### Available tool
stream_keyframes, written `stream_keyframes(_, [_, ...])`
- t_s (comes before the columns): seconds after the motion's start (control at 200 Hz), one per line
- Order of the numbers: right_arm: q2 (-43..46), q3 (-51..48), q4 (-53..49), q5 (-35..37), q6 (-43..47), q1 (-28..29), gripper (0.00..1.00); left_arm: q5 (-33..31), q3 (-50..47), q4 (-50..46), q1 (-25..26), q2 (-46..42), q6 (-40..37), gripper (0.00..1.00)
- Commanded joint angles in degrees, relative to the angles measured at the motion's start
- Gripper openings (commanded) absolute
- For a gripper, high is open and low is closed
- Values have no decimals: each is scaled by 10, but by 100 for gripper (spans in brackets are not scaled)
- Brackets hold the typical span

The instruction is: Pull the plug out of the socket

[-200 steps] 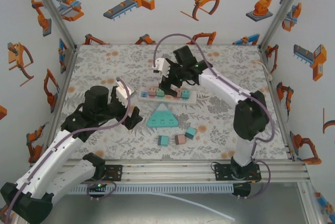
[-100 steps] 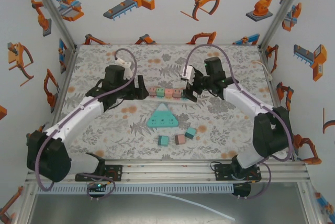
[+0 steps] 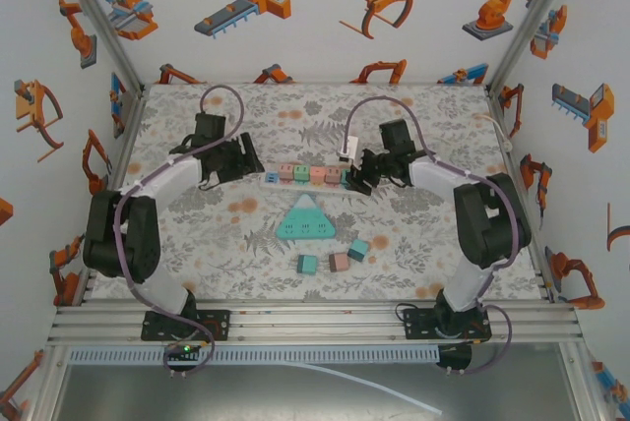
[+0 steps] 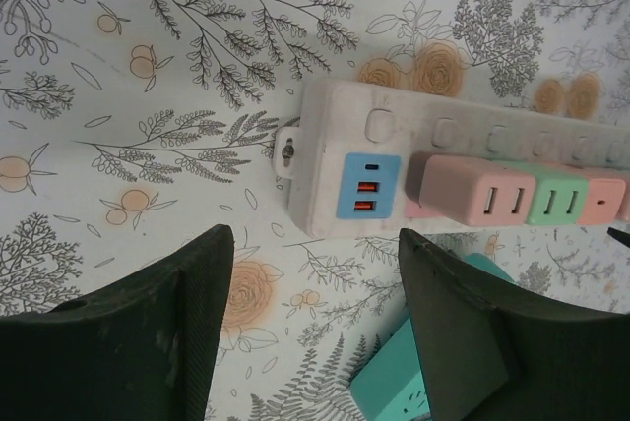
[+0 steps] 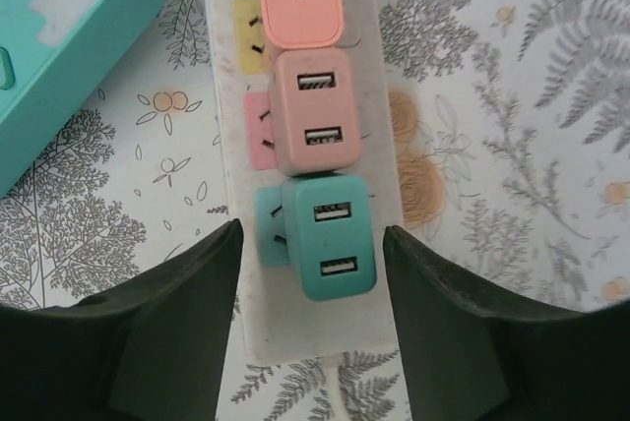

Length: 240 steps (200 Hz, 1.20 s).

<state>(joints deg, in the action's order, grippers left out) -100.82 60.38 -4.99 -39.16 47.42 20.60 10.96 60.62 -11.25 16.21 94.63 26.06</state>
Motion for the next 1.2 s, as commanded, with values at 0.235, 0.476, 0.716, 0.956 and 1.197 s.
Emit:
stream_keyframes(0.235, [-3,28,-64,-37,59,1,42,63,72,9,-2,96,-6,53])
stream_keyframes(0.476, [-15,55,-114,-43,81,1,37,62,98,-14,-1,137,-21,53])
stream_keyframes(0.716, [-15,59,-111,-26,80,4,36,77,95,-44,2,158,-39,50])
stream_keyframes(0.956, [-17,69,-115,-22,67,9,34,52,92,-76,4,181,-56,46])
stream_keyframes(1.197, [-22,83,-121,-6,62,21,26,6,83,-81,20,178,-63,43])
